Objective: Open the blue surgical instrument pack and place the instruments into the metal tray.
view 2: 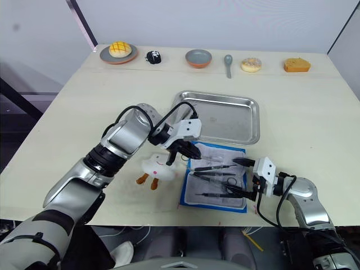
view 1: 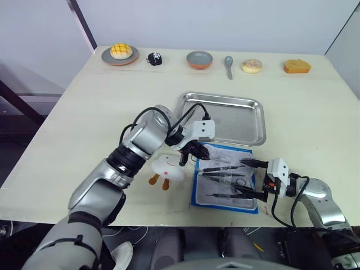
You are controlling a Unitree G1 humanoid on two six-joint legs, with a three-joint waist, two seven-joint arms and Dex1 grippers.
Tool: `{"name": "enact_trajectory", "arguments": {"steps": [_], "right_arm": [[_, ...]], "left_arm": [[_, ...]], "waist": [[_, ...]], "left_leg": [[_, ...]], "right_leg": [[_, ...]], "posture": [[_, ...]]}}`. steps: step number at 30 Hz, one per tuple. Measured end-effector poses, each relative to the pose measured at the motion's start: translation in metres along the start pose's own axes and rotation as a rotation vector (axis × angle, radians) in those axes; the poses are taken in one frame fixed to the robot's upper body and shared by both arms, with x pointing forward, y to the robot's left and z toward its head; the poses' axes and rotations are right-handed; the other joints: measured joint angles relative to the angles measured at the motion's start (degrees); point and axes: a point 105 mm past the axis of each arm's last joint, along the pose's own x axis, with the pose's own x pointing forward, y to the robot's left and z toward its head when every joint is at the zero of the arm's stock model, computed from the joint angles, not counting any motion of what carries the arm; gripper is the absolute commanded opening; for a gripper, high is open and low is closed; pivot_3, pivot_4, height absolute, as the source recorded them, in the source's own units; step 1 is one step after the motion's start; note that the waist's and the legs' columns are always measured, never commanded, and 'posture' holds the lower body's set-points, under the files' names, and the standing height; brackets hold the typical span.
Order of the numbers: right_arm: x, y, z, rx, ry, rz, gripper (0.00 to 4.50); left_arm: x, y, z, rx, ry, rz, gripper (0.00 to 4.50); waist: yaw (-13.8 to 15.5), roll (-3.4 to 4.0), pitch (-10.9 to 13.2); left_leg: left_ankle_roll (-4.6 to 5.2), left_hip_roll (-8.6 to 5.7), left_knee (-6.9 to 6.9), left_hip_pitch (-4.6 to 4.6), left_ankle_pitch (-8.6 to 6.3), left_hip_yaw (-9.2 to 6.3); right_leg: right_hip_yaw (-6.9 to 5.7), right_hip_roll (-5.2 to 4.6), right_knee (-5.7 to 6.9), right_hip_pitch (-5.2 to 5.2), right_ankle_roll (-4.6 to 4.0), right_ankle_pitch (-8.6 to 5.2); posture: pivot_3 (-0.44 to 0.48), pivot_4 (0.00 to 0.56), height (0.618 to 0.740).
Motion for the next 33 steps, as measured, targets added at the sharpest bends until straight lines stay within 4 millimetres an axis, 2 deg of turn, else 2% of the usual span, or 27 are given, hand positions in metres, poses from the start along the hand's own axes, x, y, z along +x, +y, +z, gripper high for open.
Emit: {"name": "enact_trajectory", "arguments": {"steps": [3,9,18,24,28,33], "right_arm": [[0.000,0.000,0.000,0.000,0.000,0.000,4.50],[0.000,0.000,0.000,0.001,-0.002,-0.001,4.50],[0.000,0.000,0.000,0.003,-0.002,-0.004,4.50],[0.000,0.000,0.000,0.014,0.007,-0.007,4.50],[0.000,0.002,0.001,0.026,0.017,-0.011,4.50],[-0.002,0.001,0.001,0.034,0.026,-0.021,4.50]], "left_arm": [[-0.010,0.002,0.002,0.006,0.011,0.006,0.08],[-0.017,0.001,-0.003,-0.004,0.018,0.005,0.08],[-0.047,0.002,-0.016,-0.033,0.037,0.047,0.08],[-0.061,0.008,-0.007,-0.081,-0.061,0.116,0.08],[-0.064,0.021,0.005,-0.124,-0.151,0.220,0.08],[-0.063,0.047,0.023,-0.202,-0.281,0.436,0.08]], "waist": [[0.01,0.00,0.00],[-0.03,0.00,0.00],[-0.01,0.00,0.00],[0.05,-0.01,0.00],[0.09,0.00,0.01],[0.31,0.00,0.00]], "left_leg": [[0.00,0.00,0.00,0.00,0.00,0.01],[0.00,0.01,0.00,0.01,0.00,0.01],[0.00,0.01,0.00,0.01,0.00,0.00],[0.00,0.01,0.00,0.01,0.00,-0.02],[0.00,0.01,0.00,-0.01,0.00,-0.03],[-0.01,-0.01,0.01,-0.03,0.00,-0.05]], "right_leg": [[0.01,0.00,0.00,0.01,0.00,0.00],[0.02,0.00,0.00,0.00,0.00,0.00],[0.02,0.00,0.01,0.00,0.00,0.00],[0.00,0.00,0.01,0.00,0.00,0.00],[-0.01,-0.02,0.01,0.00,0.00,0.00],[-0.02,-0.04,0.01,0.00,0.01,0.00]], "posture": [[0.000,0.150,0.732],[0.000,0.150,0.732],[0.000,0.150,0.732],[0.000,0.150,0.732],[0.000,0.150,0.732],[0.000,0.150,0.732]]}}
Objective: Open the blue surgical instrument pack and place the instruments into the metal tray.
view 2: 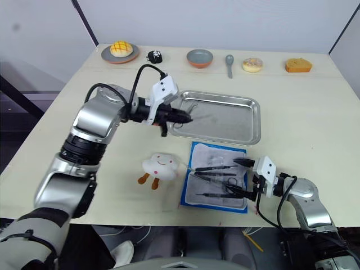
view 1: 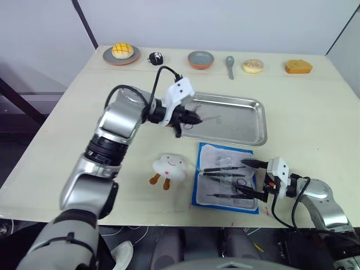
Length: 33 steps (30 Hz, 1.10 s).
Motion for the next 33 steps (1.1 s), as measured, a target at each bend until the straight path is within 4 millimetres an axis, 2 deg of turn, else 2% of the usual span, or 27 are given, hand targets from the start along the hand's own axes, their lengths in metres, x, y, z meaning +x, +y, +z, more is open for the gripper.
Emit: {"name": "enact_trajectory", "arguments": {"steps": [4,5,6,12,15,19,28,33], "right_arm": [[-0.001,-0.001,0.000,0.003,0.003,-0.010,4.50],[-0.001,-0.001,0.000,0.004,0.003,-0.009,4.50],[0.000,-0.001,0.001,0.002,0.000,-0.007,4.50],[0.000,-0.001,0.000,0.004,0.001,-0.007,4.50],[0.000,0.000,0.001,0.004,0.001,-0.006,4.50],[0.001,0.000,0.001,0.004,-0.001,-0.006,4.50],[0.001,-0.001,0.001,0.003,-0.002,-0.009,4.50],[0.001,-0.001,0.001,0.001,-0.002,-0.010,4.50]], "left_arm": [[0.027,0.023,0.011,-0.154,-0.128,0.308,0.08],[0.033,0.024,0.009,-0.192,-0.135,0.355,0.08],[0.048,0.023,0.000,-0.261,-0.126,0.423,0.08],[0.058,0.032,-0.012,-0.355,-0.102,0.593,0.08],[0.067,0.032,-0.025,-0.404,-0.068,0.645,0.08],[0.074,0.030,-0.033,-0.464,-0.055,0.652,0.08],[0.076,0.032,-0.056,-0.508,0.020,0.673,0.08],[0.077,0.032,-0.059,-0.512,0.029,0.674,0.08]], "waist": [[0.17,0.04,-0.07],[0.23,0.04,-0.07],[0.20,0.04,-0.07],[0.05,0.09,-0.08],[0.04,0.09,-0.08],[-0.08,0.09,-0.08],[-0.06,0.08,-0.08],[-0.07,0.08,-0.08]], "left_leg": [[-0.01,-0.05,0.03,-0.03,0.01,-0.02],[-0.01,-0.06,0.03,-0.03,0.01,-0.01],[-0.06,-0.06,0.02,-0.04,0.03,0.01],[-0.24,-0.09,0.00,-0.03,0.14,0.00],[-0.24,-0.09,0.00,-0.03,0.14,0.00],[-0.25,-0.09,-0.01,-0.02,0.14,0.00],[-0.26,-0.09,-0.01,-0.02,0.15,0.00],[-0.26,-0.09,-0.01,-0.03,0.15,0.00]], "right_leg": [[-0.02,-0.07,-0.01,0.02,0.02,0.01],[-0.01,-0.08,-0.02,0.02,0.02,0.02],[0.02,-0.08,-0.02,-0.01,0.02,0.02],[0.00,-0.08,0.00,-0.01,0.02,0.02],[0.00,-0.08,0.00,-0.01,0.02,0.01],[-0.01,-0.07,0.00,-0.01,0.02,0.01],[-0.02,-0.07,0.00,-0.01,0.02,0.01],[-0.02,-0.07,0.00,-0.01,0.02,0.01]], "posture": [[0.000,0.150,0.732],[0.000,0.150,0.732],[0.000,0.150,0.732],[0.000,0.150,0.732],[0.000,0.150,0.732],[0.000,0.150,0.732],[0.000,0.150,0.732],[0.000,0.150,0.732]]}}
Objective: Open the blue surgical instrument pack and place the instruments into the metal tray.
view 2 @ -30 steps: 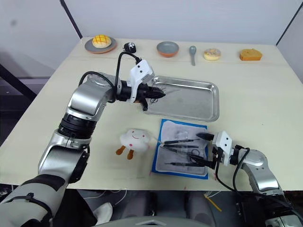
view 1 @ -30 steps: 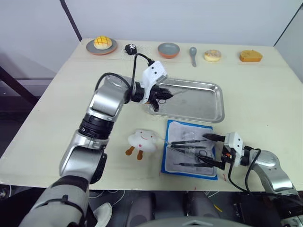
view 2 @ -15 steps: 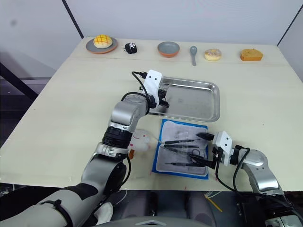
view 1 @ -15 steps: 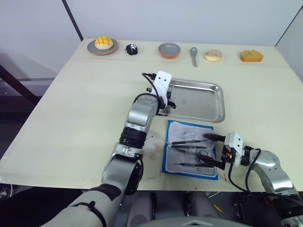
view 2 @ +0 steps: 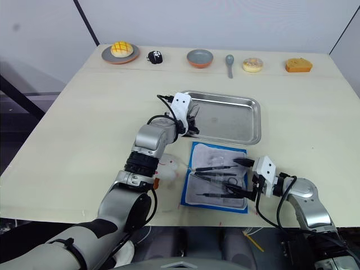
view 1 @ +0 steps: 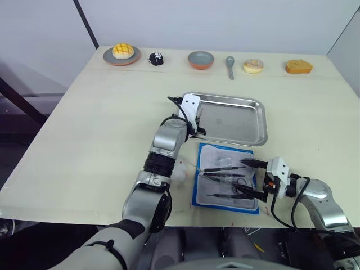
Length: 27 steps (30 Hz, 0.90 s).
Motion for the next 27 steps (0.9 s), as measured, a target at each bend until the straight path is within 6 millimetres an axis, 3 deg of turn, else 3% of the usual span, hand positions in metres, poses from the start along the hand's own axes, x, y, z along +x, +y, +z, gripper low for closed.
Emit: {"name": "enact_trajectory", "arguments": {"steps": [1,3,6,7,8,10,11,12,18,22,27], "right_arm": [[0.000,0.000,0.000,0.000,0.000,0.000,4.50],[0.000,0.000,0.000,-0.001,0.000,0.000,4.50],[0.000,0.000,0.000,-0.001,0.000,0.000,4.50],[0.000,0.000,0.000,-0.001,0.000,0.000,4.50],[0.000,0.000,0.000,-0.001,0.000,0.000,4.50],[0.000,0.000,0.000,-0.002,-0.001,0.000,4.50],[0.000,-0.001,0.000,-0.002,-0.001,0.000,4.50],[0.000,-0.001,0.000,-0.002,-0.001,0.000,4.50],[0.000,-0.001,0.000,-0.002,-0.001,-0.001,4.50],[0.000,-0.001,0.000,-0.003,-0.002,-0.001,4.50],[0.001,-0.001,0.000,-0.001,-0.003,-0.003,4.50]], "left_arm": [[0.000,0.000,0.000,0.001,-0.001,0.001,0.65],[0.000,0.001,0.001,0.003,-0.006,0.004,1.11],[0.000,0.003,0.001,0.005,-0.010,0.006,2.32],[0.000,0.003,0.001,0.005,-0.009,0.006,2.50],[0.000,0.002,0.001,0.005,-0.009,0.005,3.17],[0.000,0.002,0.001,0.007,-0.010,0.004,3.49],[-0.001,0.001,0.004,0.009,-0.018,0.000,4.21],[-0.003,0.001,0.007,0.010,-0.028,-0.001,4.47],[-0.026,-0.011,0.050,0.039,-0.196,-0.098,4.47],[-0.036,-0.014,0.055,0.073,-0.267,-0.221,4.47],[-0.054,-0.010,0.038,0.189,-0.333,-0.435,4.47]], "waist": [[0.00,0.00,0.00],[0.00,0.00,0.00],[0.00,0.00,0.00],[0.00,0.00,0.00],[0.00,0.00,0.00],[-0.01,0.00,0.00],[-0.03,0.00,0.00],[-0.03,0.00,0.01],[-0.03,0.01,0.00],[-0.13,0.02,-0.01],[-0.16,0.04,-0.01]], "left_leg": [[0.00,0.00,0.00,0.00,0.00,0.00],[0.00,0.00,0.00,0.00,0.00,0.00],[0.00,0.00,0.00,0.00,0.00,0.00],[0.00,0.00,0.00,0.00,0.00,0.00],[0.00,0.00,0.00,0.00,0.00,0.00],[0.00,0.00,0.00,0.00,0.00,0.00],[0.00,0.00,0.00,0.00,0.00,0.00],[0.00,0.00,0.00,0.00,0.00,0.00],[-0.01,0.01,0.00,0.01,0.00,0.01],[-0.02,0.02,-0.02,0.03,0.01,0.02],[-0.02,0.03,-0.01,0.04,0.01,0.06]], "right_leg": [[0.00,0.00,0.00,0.00,0.00,0.00],[0.00,0.00,0.00,0.00,0.00,0.00],[0.00,0.00,0.00,0.00,0.00,0.00],[0.00,0.00,0.00,0.00,0.00,0.00],[0.00,0.00,0.00,0.00,0.00,0.00],[0.00,0.00,0.00,0.00,0.00,0.00],[0.00,0.00,0.00,0.00,0.00,0.00],[0.00,0.00,0.00,0.00,0.00,0.00],[0.01,0.00,0.00,0.00,0.00,0.00],[0.02,0.00,0.00,0.00,-0.01,0.00],[0.02,0.00,0.00,0.00,-0.01,0.00]], "posture": [[0.000,0.150,0.732],[0.000,0.150,0.732],[0.000,0.150,0.732],[0.000,0.150,0.732],[0.000,0.150,0.732],[0.000,0.150,0.732],[0.000,0.150,0.732],[0.000,0.150,0.732],[0.000,0.150,0.732],[0.000,0.150,0.732],[0.000,0.150,0.732]]}}
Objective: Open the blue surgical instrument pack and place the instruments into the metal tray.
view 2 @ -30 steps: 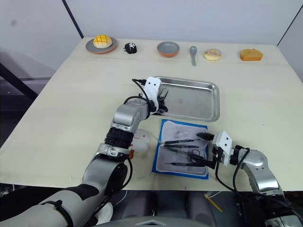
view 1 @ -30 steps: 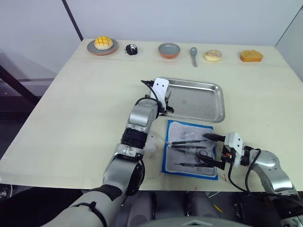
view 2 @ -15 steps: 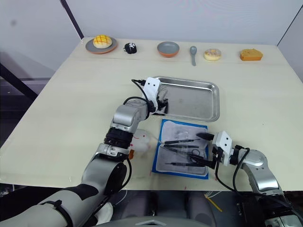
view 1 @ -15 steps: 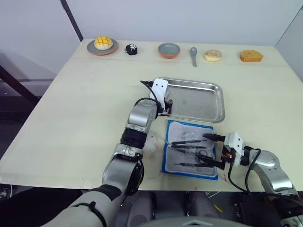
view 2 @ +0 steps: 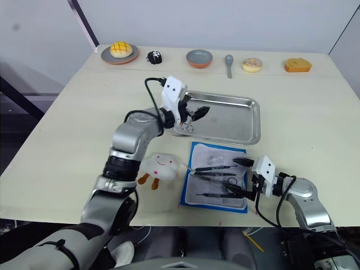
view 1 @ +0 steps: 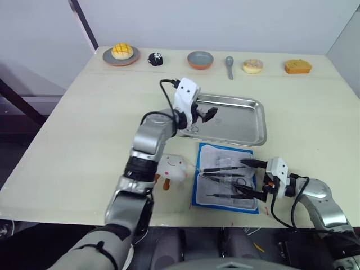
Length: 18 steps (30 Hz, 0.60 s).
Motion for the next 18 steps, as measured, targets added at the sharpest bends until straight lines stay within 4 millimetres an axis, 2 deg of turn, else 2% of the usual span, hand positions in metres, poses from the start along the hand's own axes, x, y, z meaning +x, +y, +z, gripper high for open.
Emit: {"name": "enact_trajectory", "arguments": {"steps": [7,11,12,15,18], "right_arm": [[0.000,0.000,0.000,0.001,-0.001,-0.001,4.50],[0.000,0.000,0.000,0.002,-0.002,-0.001,4.50],[0.001,0.000,0.000,0.002,-0.003,-0.002,4.50],[0.000,0.000,-0.001,0.004,-0.002,-0.001,4.50],[0.000,0.000,0.000,0.003,-0.003,-0.001,4.50]], "left_arm": [[-0.041,-0.012,-0.008,0.138,0.016,-0.337,4.47],[-0.075,-0.021,-0.006,0.170,0.038,-0.574,4.47],[-0.090,-0.020,-0.007,0.210,0.071,-0.652,4.47],[-0.110,-0.018,-0.006,0.271,0.105,-0.747,4.47],[-0.121,-0.015,-0.008,0.316,0.142,-0.780,4.47]], "waist": [[-0.06,0.00,0.00],[-0.03,0.01,0.00],[-0.08,0.01,0.00],[0.10,0.02,-0.01],[0.04,0.01,0.00]], "left_leg": [[0.01,0.01,0.00,0.00,-0.01,0.05],[0.02,0.01,0.01,-0.01,-0.01,0.06],[0.03,0.01,0.00,0.00,-0.01,0.07],[0.04,0.01,0.01,-0.01,-0.02,0.07],[0.26,0.03,0.01,-0.01,-0.15,0.01]], "right_leg": [[-0.01,0.02,-0.02,0.00,0.00,0.00],[-0.05,0.02,-0.01,0.00,-0.01,-0.01],[-0.05,0.04,-0.01,0.00,-0.01,-0.01],[-0.06,0.04,-0.03,0.01,-0.02,-0.02],[-0.03,0.04,-0.03,0.00,-0.02,-0.02]], "posture": [[0.000,0.150,0.732],[0.000,0.150,0.732],[0.000,0.150,0.732],[0.000,0.150,0.732],[0.000,0.150,0.732]]}}
